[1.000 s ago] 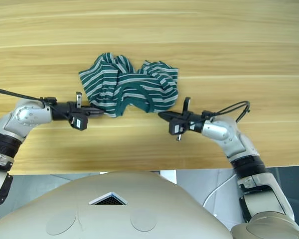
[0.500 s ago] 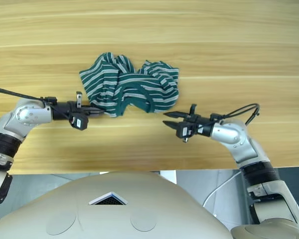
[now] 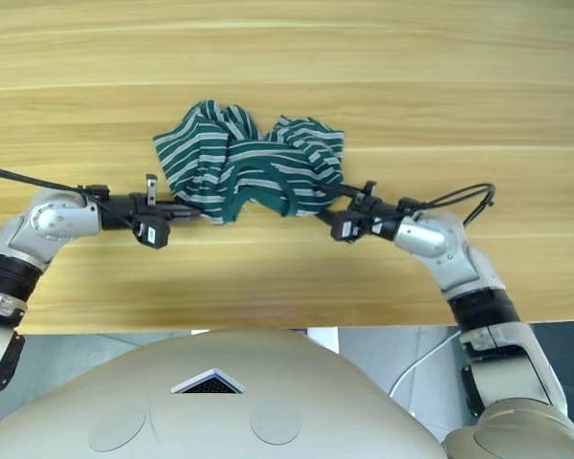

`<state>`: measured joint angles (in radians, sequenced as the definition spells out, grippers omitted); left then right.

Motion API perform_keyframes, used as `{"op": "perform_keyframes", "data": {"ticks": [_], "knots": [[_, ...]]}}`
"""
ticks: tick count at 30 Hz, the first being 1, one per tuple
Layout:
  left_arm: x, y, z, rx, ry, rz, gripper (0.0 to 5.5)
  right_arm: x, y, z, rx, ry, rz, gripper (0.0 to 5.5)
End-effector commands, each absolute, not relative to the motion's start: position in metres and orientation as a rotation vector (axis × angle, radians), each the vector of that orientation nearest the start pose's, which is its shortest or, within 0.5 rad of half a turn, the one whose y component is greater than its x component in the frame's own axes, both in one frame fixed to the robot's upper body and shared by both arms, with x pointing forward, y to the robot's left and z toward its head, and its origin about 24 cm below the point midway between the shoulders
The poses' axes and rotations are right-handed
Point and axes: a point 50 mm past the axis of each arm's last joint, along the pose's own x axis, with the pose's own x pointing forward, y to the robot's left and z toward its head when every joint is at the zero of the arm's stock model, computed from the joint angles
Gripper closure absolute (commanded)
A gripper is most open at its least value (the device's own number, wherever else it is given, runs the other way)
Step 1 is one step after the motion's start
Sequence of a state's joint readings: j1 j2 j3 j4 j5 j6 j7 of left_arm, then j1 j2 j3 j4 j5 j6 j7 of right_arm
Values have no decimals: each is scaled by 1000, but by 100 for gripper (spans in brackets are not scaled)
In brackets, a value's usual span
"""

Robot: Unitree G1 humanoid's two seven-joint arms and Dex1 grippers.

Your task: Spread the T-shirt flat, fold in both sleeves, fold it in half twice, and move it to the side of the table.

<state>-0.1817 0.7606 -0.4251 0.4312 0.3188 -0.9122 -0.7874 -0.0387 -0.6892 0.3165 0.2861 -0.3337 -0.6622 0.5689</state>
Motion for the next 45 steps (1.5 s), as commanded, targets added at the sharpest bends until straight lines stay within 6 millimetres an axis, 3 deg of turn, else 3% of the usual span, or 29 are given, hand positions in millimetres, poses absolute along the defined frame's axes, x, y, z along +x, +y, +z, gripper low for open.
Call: {"op": "perform_keyframes", "data": {"ticks": [1,12,18,22,25,28,31,34,36,38,41,43,45], "knots": [[204,194,1,1093,15,-1515,550,204,-198,-10,-1027,114,1182,327],[205,194,3,1100,7,-1499,550,186,-192,11,-924,-1,1277,542],[207,193,3,1100,4,-1494,550,190,-199,9,-936,38,1249,547],[211,192,6,1090,-18,-1473,550,196,-207,23,-904,-8,1186,547],[223,186,33,1017,-160,-1412,550,212,-214,55,-841,-148,1068,547],[250,174,94,871,-444,-1283,550,240,-224,103,-793,-313,892,547],[270,174,155,778,-672,-1159,550,254,-228,143,-751,-439,820,547],[280,180,206,737,-847,-1050,550,262,-232,169,-739,-503,776,547],[283,183,229,696,-932,-982,550,266,-233,179,-734,-517,754,547],[285,184,238,663,-967,-951,550,268,-234,182,-730,-516,747,547],[279,191,232,649,-941,-981,550,266,-241,188,-731,-516,746,547],[266,200,224,635,-907,-1047,550,258,-249,194,-726,-527,763,547],[242,215,215,614,-852,-1167,550,236,-261,196,-715,-525,860,547]]}}
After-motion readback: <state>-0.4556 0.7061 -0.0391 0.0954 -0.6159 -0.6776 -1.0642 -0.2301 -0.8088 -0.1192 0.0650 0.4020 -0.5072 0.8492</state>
